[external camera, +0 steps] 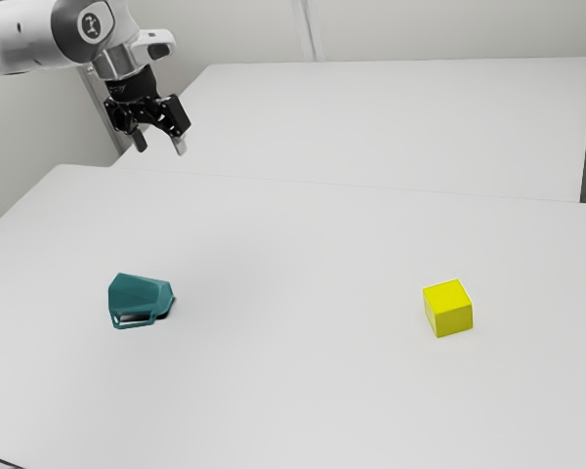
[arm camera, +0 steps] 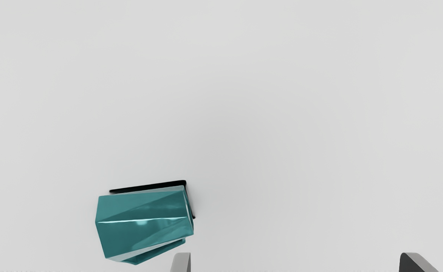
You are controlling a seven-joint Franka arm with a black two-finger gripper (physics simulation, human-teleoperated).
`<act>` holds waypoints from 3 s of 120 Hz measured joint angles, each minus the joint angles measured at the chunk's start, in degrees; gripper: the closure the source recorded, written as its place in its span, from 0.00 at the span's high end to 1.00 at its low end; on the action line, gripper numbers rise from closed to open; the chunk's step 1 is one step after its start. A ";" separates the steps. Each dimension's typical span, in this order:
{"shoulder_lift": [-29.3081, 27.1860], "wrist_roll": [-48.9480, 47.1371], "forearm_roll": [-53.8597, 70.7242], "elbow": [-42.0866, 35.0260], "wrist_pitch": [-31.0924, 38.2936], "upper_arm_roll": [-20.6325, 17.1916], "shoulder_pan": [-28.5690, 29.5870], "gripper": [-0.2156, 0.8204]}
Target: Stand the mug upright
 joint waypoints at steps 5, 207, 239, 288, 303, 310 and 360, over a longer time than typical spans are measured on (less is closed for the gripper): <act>-0.06 -0.06 -0.06 0.01 -0.06 0.01 -0.03 0.79; 11.90 38.37 -43.80 -26.09 3.16 24.15 11.22 0.79; 12.17 43.60 -47.46 -28.67 0.72 23.55 11.21 0.71; 11.60 48.55 -49.17 -28.79 -1.69 23.46 11.19 0.10; 10.83 49.50 -49.20 -28.81 -2.22 23.45 11.14 0.07; 9.70 49.88 -49.18 -28.86 -2.53 23.45 10.99 0.06; -2.55 45.02 -29.76 -24.89 5.47 14.97 1.21 0.04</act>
